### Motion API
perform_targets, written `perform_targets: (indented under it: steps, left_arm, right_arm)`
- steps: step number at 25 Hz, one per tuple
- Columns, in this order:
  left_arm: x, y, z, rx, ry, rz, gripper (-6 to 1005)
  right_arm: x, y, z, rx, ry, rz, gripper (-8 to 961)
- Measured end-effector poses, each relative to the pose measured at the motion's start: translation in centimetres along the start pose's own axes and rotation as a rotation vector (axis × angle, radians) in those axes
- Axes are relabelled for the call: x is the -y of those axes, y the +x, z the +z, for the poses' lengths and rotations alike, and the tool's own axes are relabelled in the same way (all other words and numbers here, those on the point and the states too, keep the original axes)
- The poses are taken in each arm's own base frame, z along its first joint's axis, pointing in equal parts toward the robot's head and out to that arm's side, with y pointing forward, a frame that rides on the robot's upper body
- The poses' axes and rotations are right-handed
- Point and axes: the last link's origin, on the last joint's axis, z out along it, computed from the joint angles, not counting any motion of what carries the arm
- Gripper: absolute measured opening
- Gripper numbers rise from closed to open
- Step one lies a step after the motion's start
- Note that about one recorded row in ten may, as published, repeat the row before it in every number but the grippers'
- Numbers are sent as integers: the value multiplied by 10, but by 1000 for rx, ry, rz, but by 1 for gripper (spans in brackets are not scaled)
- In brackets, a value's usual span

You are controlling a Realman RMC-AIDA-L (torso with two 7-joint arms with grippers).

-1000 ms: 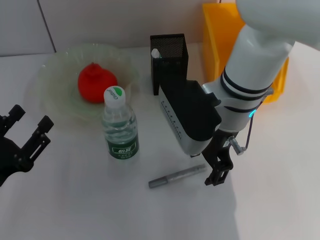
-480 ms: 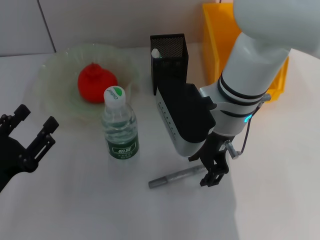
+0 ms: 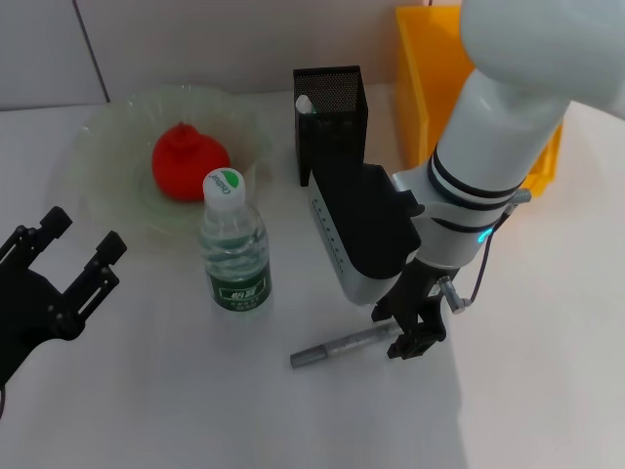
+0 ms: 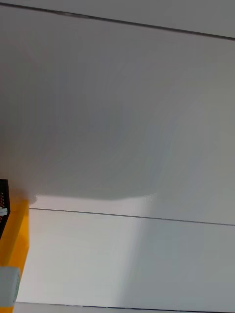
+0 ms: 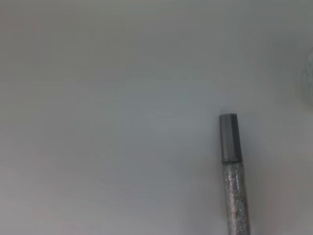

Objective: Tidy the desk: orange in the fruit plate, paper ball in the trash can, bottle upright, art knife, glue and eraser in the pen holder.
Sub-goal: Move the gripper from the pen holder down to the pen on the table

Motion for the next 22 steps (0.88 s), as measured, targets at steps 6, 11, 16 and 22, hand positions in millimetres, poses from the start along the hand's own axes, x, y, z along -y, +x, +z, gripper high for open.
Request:
perform_targets:
  steps: [6,11,16,22]
  left_arm:
    - [-1,-1,0,2,-6,-2,693]
    - [-3,-1,1,3,-10,-4,694]
    - [-4,-1,1,3,-13,-5,694]
    - [-5,-1,4,-1,-21,-6,694]
  right_arm:
    - [0,1,3,1,14,-2,429]
    - [-2,0,10,-18,20,-28,406]
    - [-3,0,11,-18,21,-32,383]
    - [-3,0,11,-17,20,-32,349]
